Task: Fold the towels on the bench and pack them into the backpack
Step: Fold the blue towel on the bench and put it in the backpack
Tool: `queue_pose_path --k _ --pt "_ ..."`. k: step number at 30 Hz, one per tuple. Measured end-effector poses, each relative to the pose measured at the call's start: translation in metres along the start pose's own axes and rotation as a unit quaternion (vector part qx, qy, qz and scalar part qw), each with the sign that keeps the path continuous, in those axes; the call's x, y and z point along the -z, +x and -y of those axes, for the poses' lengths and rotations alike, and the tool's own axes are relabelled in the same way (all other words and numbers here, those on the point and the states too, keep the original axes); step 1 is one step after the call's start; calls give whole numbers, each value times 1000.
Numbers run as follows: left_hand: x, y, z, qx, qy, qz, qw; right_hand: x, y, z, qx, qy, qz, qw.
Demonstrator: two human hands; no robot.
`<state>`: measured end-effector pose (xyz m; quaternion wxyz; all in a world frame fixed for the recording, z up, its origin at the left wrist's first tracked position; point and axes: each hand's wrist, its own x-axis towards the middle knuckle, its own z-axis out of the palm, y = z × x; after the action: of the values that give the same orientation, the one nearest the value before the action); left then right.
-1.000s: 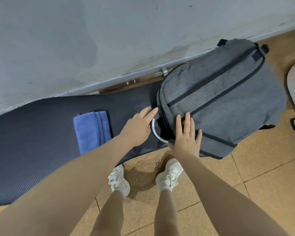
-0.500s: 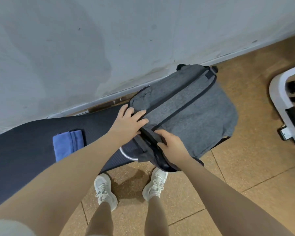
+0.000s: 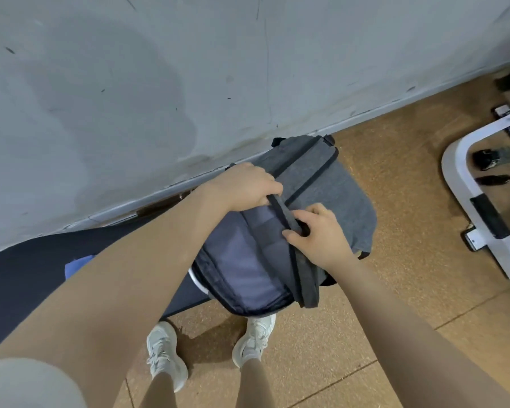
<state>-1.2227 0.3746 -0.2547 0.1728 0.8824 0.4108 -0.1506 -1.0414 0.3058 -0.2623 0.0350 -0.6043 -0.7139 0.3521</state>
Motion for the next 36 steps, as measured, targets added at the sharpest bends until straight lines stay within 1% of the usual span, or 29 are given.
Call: queue_pose_path --k 2,3,4,5,6,7,8,9,10,11,12,13,15,16,17,18,19,21,22,24,25,26,27,28,29,30,33,35,36 --pt "7 25 -1 13 4 18 1000 1 17 -14 -28 -86 16 996" --pt "4 34 -3 21 3 0 1000 -1 24 -21 -49 -96 35 994" --pt "-5 43 -4 28 19 -56 998 -6 31 -28 -77 -83 58 992" --pt "-18 50 -7 43 40 -152 987 -12 37 -34 -108 -54 76 990" --pt "-33 53 -12 76 41 -229 970 -19 41 -42 -138 -7 84 987" --pt "-49 53 -17 120 16 -305 945 -26 44 -50 -158 42 78 983" --pt "-65 51 -23 175 -37 -353 918 -31 47 -57 -168 84 61 980" --pt "-79 46 -28 244 -111 -375 888 -36 49 -63 -173 107 39 978" --pt "-93 40 -32 322 -202 -369 848 -40 51 -69 -175 111 18 978" --pt "-102 33 -35 389 -299 -345 801 -42 52 -74 -174 102 1 979" --pt "-111 28 -37 431 -394 -320 746 -44 54 -78 -175 92 -11 980" --pt "-118 27 -36 433 -491 -306 691 -46 57 -81 -179 83 -21 980" --pt "-120 30 -34 368 -659 -282 592 -51 64 -86 -202 63 -40 977" --pt "-117 34 -33 345 -709 -272 551 -55 67 -88 -221 55 -55 972" --pt "-114 38 -34 330 -740 -262 525 -58 70 -88 -242 53 -72 966" --pt "-112 40 -35 315 -749 -256 523 -60 71 -87 -263 54 -91 959" --pt "-110 41 -38 303 -737 -255 548 -61 72 -85 -279 55 -106 953" --pt "-112 40 -41 296 -683 -245 621 -61 73 -80 -283 41 -106 952" --pt "-113 42 -41 310 -662 -238 640 -62 74 -77 -276 24 -95 956" --pt "-111 50 -39 345 -638 -218 653 -63 72 -67 -254 -39 -95 962" --pt "-110 54 -37 363 -621 -207 663 -64 69 -63 -229 -91 -122 961" --pt "-111 58 -34 376 -601 -199 677 -67 65 -56 -186 -136 -153 961" --pt "-112 62 -31 385 -582 -195 689 -72 59 -49 -122 -157 -174 965" --pt "-114 64 -29 393 -568 -193 698 -77 54 -40 -50 -162 -173 970" --pt "-114 66 -27 400 -558 -190 702 -85 48 -33 9 -171 -148 974" --pt "-115 67 -25 406 -553 -188 703 -93 43 -28 47 -186 -111 975" --pt "-118 68 -14 390 -537 -166 729 -103 42 -26 41 -201 10 979" --pt "-123 64 0 355 -527 -133 760 -102 48 -31 19 -185 101 977" --pt "-124 60 7 335 -541 -113 764 -101 49 -30 10 -195 121 973"
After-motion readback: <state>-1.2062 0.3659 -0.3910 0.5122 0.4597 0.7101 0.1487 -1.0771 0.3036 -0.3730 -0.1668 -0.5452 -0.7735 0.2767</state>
